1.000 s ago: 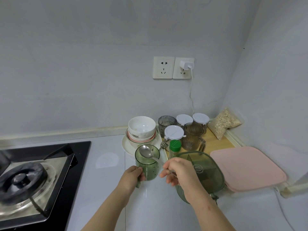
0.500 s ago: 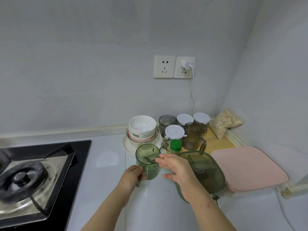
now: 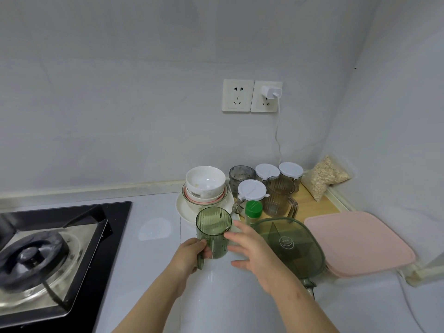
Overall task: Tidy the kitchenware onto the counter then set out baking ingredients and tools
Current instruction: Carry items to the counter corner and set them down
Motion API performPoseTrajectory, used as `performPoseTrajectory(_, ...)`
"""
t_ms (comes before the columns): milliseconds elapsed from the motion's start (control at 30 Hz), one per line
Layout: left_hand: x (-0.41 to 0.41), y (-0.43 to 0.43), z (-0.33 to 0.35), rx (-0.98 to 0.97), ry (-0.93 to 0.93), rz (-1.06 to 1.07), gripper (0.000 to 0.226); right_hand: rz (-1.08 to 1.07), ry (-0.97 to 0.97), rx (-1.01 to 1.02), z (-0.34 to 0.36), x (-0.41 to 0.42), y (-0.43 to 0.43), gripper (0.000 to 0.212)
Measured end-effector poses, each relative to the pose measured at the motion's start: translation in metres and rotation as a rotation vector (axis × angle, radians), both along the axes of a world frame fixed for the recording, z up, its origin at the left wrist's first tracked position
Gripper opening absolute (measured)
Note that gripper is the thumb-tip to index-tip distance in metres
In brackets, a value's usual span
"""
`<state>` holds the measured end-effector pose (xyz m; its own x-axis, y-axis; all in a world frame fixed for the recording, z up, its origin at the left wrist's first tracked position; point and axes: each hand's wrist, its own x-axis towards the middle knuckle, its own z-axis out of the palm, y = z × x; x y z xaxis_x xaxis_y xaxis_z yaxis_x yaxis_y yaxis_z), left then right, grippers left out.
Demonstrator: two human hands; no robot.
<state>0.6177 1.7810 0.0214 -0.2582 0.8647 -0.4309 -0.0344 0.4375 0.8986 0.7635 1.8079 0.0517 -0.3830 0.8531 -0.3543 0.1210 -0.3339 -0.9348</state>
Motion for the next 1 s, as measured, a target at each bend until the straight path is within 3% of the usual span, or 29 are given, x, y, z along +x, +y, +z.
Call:
performPoseTrajectory(267,-0.005,0.008,0.037,0.202,-0.065,0.032,0.024,-0.228,0.014,0.032,0.005,0.006,0.007,0.022)
performPoseTrajectory(467,-0.002,0.025,0.080,0.316,0.090,0.005,0.028,-0.317,0.092,0.176,0.026,0.009,0.019,0.033)
performPoseTrajectory(600,0.020,0.035,0.089,0.333,0.084,-0.035,0.029,-0.272,0.098,0.213,0.050,0.007,0.028,0.040)
performPoseTrajectory(767,0.053,0.046,0.095,0.363,0.052,-0.097,0.030,-0.364,0.060,0.248,0.074,0.018,0.042,0.011)
performPoseTrajectory(900,0.076,0.063,0.101,0.410,0.078,-0.136,0.030,-0.426,0.093,0.188,0.089,0.036,0.060,0.033)
performPoseTrajectory(1000,0.092,0.079,0.108,0.410,0.077,-0.168,0.024,-0.480,0.149,0.171,0.101,0.053,0.077,0.028)
